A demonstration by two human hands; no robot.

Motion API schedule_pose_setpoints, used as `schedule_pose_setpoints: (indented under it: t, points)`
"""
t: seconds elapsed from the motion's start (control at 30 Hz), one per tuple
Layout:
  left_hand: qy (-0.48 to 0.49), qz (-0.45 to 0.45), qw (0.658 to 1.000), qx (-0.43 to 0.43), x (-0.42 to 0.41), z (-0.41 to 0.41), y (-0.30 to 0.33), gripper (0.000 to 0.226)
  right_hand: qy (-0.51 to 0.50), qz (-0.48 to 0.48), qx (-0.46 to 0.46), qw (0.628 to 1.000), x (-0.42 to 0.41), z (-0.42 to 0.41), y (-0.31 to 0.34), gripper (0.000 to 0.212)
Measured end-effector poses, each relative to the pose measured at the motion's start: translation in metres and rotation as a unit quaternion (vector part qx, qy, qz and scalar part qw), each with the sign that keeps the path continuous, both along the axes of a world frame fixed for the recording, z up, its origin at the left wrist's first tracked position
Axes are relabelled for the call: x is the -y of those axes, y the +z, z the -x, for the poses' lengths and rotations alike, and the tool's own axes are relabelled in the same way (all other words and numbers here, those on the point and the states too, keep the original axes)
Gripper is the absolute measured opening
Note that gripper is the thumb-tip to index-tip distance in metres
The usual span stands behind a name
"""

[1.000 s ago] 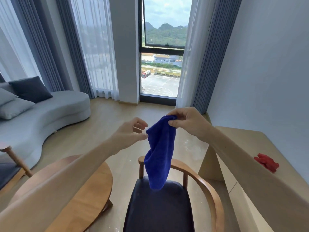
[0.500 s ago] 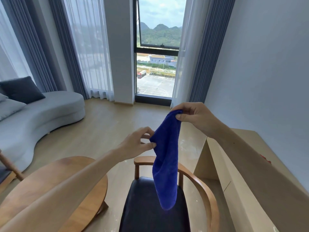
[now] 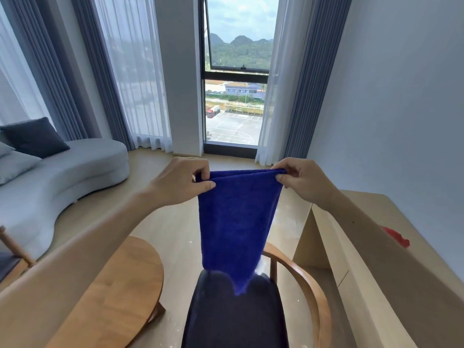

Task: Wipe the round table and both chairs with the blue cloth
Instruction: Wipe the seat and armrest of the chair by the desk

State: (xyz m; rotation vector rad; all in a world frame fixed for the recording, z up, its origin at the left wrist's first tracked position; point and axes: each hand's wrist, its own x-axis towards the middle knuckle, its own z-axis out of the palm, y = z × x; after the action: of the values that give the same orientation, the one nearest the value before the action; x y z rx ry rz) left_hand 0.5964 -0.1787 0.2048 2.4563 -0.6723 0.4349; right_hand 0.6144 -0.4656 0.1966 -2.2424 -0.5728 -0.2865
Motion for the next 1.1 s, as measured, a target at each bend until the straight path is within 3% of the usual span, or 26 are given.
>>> schedule_pose_setpoints:
  t: [0.27, 0.6, 0.73, 0.9, 1.1]
  points:
    - [0.007, -0.035, 0.999, -0.009, -0.008, 0.001, 0.006, 0.015, 0.013, 0.027, 0.01, 0.999, -0.01, -0.001, 0.001, 0.025]
    - [-0.071, -0.065, 0.995, -0.017, 0.012, 0.012, 0.005, 0.017, 0.014, 0.123, -0.078, 0.989, -0.011, 0.003, 0.001, 0.029]
    - [-0.099, -0.069, 0.992, -0.026, 0.03, 0.017, 0.009, 0.02, 0.091, 0.121, -0.114, 0.982, -0.034, 0.014, 0.012, 0.036]
    - [-0.065, 0.06, 0.991, -0.104, 0.041, 0.019, 0.009, 0.018, 0.121, 0.108, -0.07, 0.984, -0.06, 0.023, 0.022, 0.033]
    - [-0.066, 0.233, 0.945, -0.221, 0.036, 0.026, -0.006, 0.02, 0.163, 0.1, -0.054, 0.98, -0.061, 0.027, 0.026, 0.02]
